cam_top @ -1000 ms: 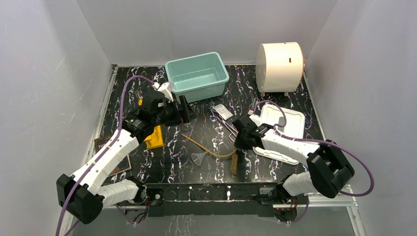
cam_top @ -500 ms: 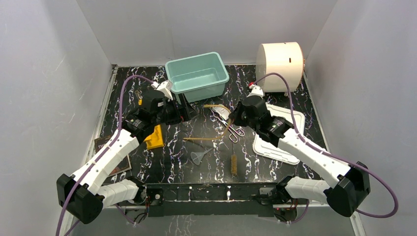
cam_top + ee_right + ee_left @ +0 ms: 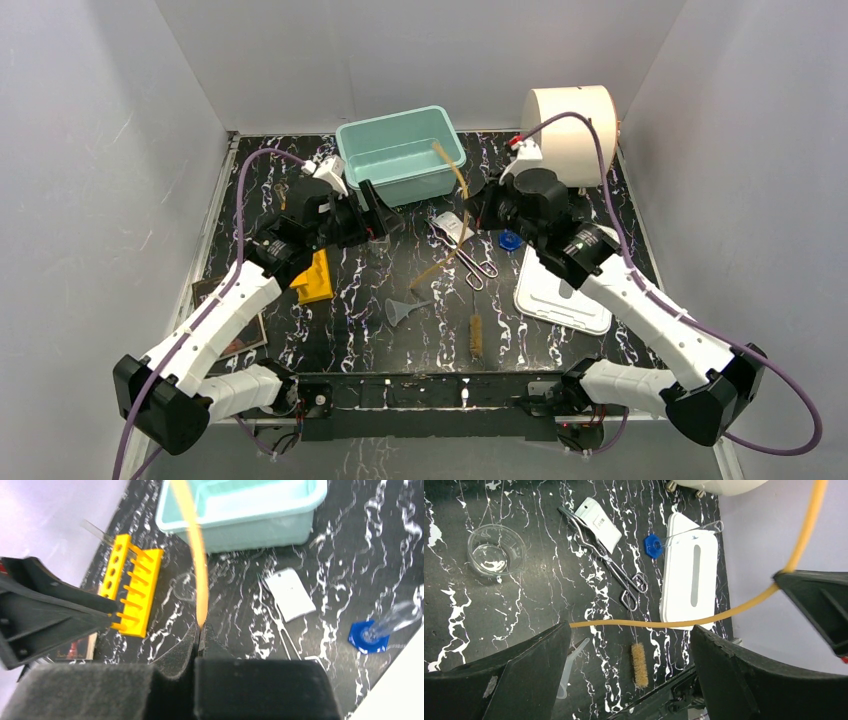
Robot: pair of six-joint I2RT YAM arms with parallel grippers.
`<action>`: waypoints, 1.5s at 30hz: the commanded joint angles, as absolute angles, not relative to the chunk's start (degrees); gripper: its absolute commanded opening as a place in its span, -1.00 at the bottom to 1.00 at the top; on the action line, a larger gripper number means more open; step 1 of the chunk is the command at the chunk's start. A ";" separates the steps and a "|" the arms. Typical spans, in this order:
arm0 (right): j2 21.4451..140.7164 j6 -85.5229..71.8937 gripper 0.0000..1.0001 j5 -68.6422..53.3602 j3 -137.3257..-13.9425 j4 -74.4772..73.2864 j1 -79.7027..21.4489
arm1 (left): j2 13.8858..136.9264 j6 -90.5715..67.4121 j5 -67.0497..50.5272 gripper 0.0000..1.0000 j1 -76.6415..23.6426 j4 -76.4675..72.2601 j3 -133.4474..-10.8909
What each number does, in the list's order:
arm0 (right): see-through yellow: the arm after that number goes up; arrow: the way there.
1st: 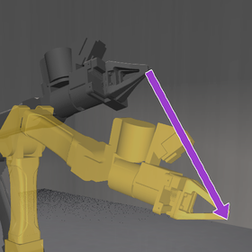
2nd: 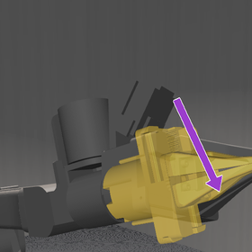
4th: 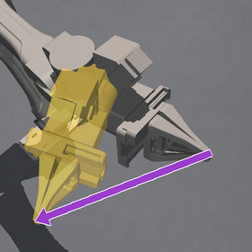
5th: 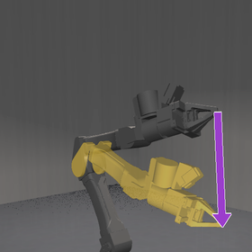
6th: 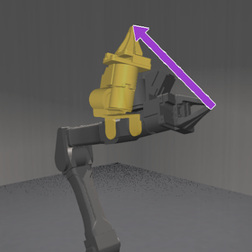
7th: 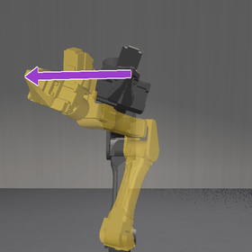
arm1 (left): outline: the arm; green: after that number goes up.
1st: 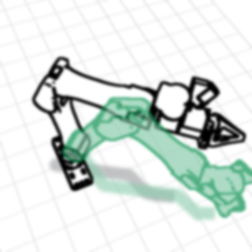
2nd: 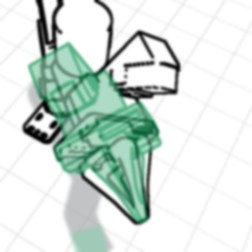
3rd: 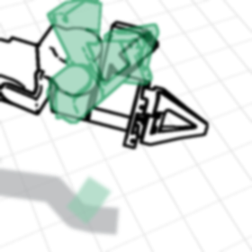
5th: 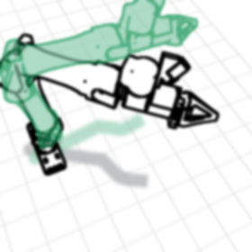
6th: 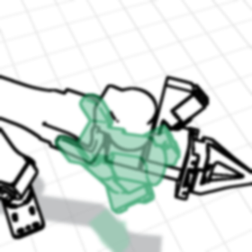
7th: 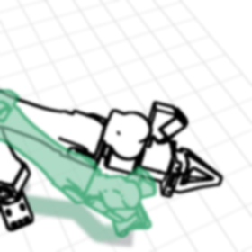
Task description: Organize the chemistry lab equipment
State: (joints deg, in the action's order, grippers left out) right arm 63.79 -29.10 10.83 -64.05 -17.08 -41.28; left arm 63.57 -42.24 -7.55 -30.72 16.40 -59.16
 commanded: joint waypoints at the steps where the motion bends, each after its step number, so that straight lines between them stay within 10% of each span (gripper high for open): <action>1: 64.51 -24.31 -1.00 9.95 -73.33 -14.53 -40.89 | 63.35 -44.00 -3.51 0.76 -31.03 17.78 -63.25; 26: 98.26 -4.73 -1.00 11.76 -119.57 7.51 -35.17 | 72.32 -38.82 15.66 0.82 -30.50 28.22 -77.66; 45: 110.87 -3.70 -1.00 7.28 -106.02 11.54 -32.75 | 74.77 -36.73 10.33 0.85 -29.97 30.65 -78.14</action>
